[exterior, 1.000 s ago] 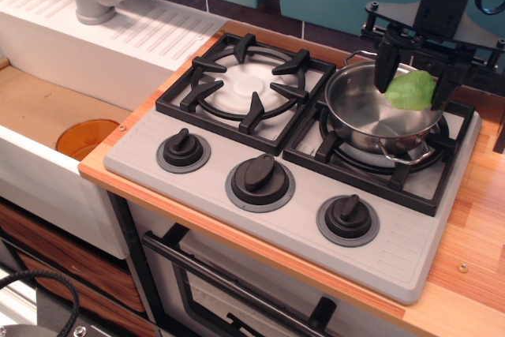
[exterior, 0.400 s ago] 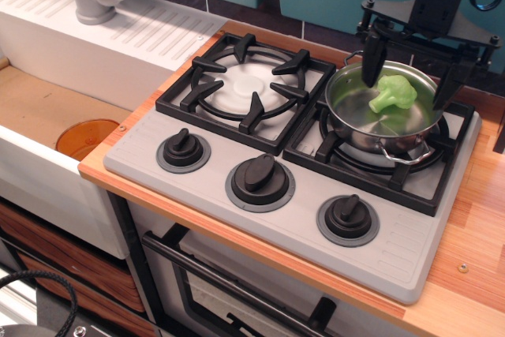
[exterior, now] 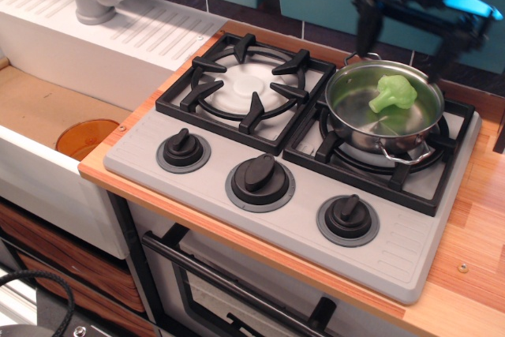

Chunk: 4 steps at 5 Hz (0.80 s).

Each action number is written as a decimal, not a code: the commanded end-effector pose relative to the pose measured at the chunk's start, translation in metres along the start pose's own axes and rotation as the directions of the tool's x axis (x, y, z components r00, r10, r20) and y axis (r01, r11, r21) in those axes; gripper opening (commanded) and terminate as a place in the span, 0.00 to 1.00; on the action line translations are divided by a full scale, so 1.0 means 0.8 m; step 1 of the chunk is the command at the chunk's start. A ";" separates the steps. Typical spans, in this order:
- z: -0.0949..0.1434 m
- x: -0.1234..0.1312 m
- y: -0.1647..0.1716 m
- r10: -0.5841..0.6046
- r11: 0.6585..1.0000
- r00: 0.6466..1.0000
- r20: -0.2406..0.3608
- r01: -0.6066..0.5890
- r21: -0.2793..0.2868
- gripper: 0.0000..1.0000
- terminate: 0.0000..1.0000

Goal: Put cauliflower in pot or pan an put pot or pan on stove

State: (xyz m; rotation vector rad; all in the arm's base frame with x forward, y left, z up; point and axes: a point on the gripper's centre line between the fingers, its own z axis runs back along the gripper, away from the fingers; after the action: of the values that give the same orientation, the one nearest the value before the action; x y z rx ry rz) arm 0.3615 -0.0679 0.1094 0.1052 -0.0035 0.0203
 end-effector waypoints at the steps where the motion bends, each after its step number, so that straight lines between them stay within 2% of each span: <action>1: 0.034 0.016 0.039 -0.037 0.999 0.995 0.095 0.038 -0.009 1.00 0.00; 3: 0.034 0.016 0.039 -0.037 0.999 0.995 0.095 0.038 -0.009 1.00 0.00; 4: 0.021 -0.004 0.030 -0.008 1.000 0.996 0.092 0.010 -0.024 1.00 0.00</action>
State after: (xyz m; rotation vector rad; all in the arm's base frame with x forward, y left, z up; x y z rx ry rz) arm 0.3505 -0.0426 0.1008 0.0919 -0.0155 0.0104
